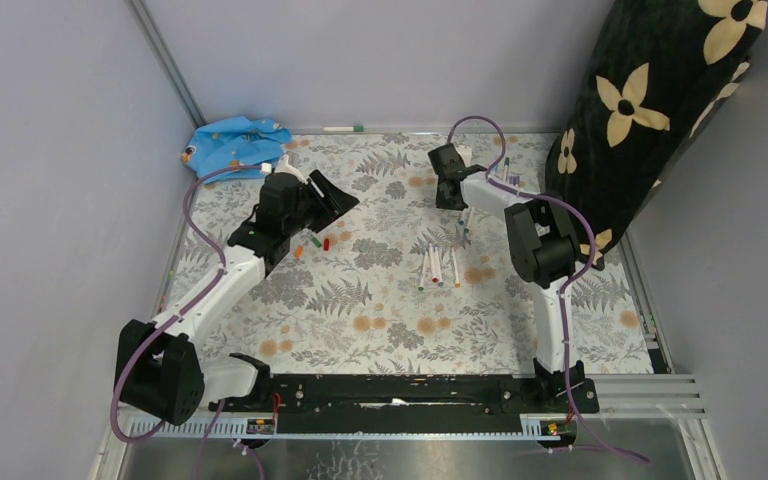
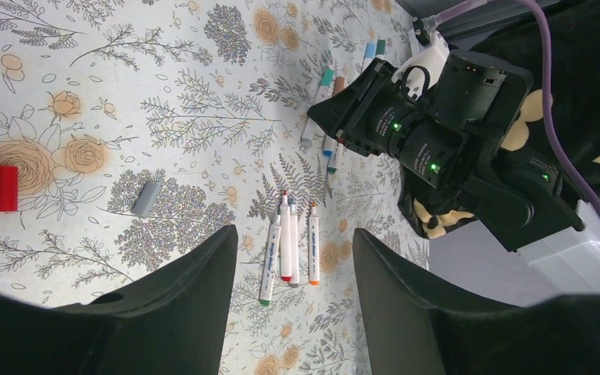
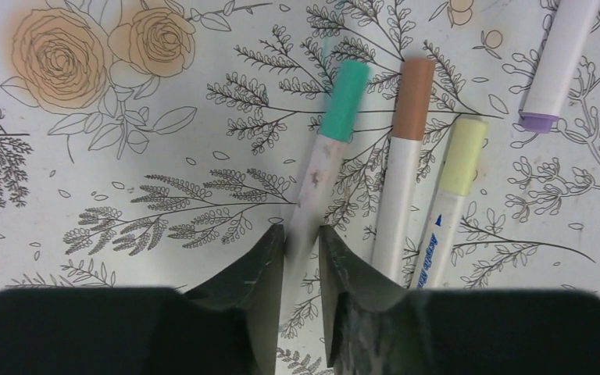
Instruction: Open the pen caps
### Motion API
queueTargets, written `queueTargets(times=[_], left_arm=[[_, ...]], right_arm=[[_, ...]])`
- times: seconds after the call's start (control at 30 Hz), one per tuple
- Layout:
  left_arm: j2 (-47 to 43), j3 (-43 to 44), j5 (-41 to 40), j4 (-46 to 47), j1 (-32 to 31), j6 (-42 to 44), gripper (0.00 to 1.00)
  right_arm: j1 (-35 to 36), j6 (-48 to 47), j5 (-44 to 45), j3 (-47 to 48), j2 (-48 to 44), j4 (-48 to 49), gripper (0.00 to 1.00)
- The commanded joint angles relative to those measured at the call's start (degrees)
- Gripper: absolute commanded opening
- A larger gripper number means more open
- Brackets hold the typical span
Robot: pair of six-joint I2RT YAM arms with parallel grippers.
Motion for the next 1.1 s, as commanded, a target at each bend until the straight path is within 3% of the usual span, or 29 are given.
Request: queueTargets(times=[0.0, 0.23, 0.6, 1.07], left_arm=[[-0.1, -0.6, 0.5, 3.2, -0.2, 1.5, 0.63], [0.7, -0.9, 3.1, 3.1, -0.2, 2.1, 0.67], [4.1, -2.4, 13.3, 12.0, -0.2, -0.9, 0.71], [13.7, 2.0, 20.3, 17.5, -0.3, -5.9, 0.73]], right_arm=[[-0.5, 1.2, -2.0, -3.9, 0.3, -1.2, 0.24], [-0.5, 0.4, -2.8, -8.9, -3.9, 0.7, 0.0], [0.8, -4.8, -12.6, -18.2, -16.6, 8.9, 0.0], [5.2, -7.0, -26.7, -19.8, -27.1, 6.3, 0.0]])
